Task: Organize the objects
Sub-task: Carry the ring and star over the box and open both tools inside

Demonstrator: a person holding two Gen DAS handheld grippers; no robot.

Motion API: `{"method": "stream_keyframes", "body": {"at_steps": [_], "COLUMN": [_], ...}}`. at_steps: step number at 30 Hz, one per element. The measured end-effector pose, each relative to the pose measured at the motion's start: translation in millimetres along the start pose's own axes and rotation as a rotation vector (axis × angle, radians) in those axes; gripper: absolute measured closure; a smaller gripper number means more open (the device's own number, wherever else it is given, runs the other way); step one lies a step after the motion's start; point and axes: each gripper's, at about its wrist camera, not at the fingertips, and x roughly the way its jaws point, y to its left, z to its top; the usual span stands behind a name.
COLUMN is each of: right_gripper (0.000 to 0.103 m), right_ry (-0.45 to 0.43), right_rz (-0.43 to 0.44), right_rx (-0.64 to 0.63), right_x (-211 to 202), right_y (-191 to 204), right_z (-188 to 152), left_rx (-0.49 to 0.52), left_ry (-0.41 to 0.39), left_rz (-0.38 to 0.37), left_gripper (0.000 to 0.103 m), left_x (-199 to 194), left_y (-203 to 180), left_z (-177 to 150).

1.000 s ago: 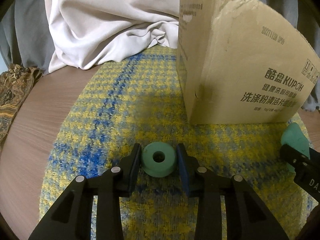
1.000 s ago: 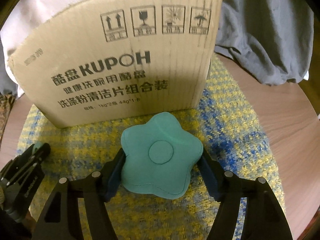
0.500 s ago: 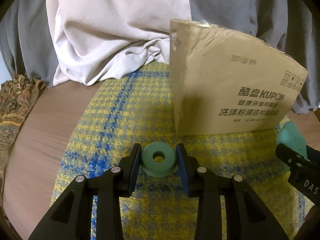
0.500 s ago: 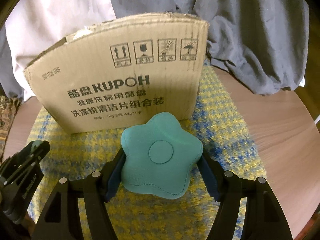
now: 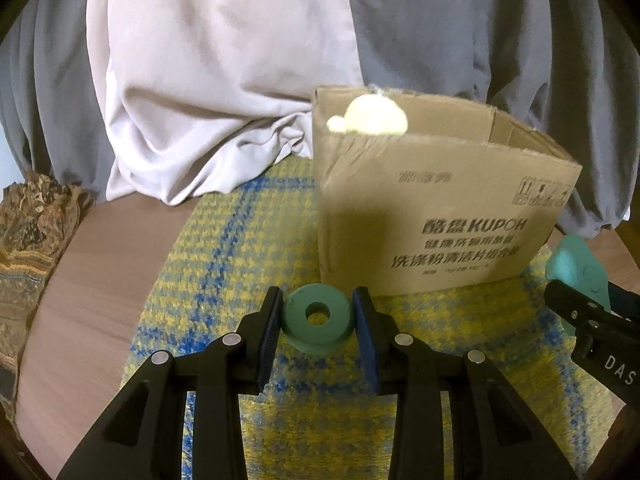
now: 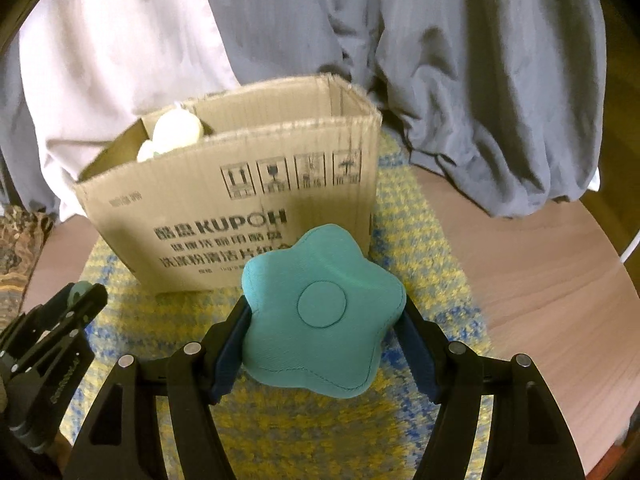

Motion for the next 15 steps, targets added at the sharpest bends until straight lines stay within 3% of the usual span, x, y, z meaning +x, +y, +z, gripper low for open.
{"method": "stream_keyframes", "body": {"at_steps": [15], "right_gripper": [0.034], "right_ry": [-0.115], "right_rz": [0.027], "right_rx": [-0.020], "right_x": [-45.5], "right_y": [-2.4], "right_z": [25.2], "left_rx": [0.016], "left_ry": [-0.077], "left_rz": [-0.023], "left_gripper": [0.068], "left_x": [-35.0], "left_y": [-12.0], "left_z": [28.0]}}
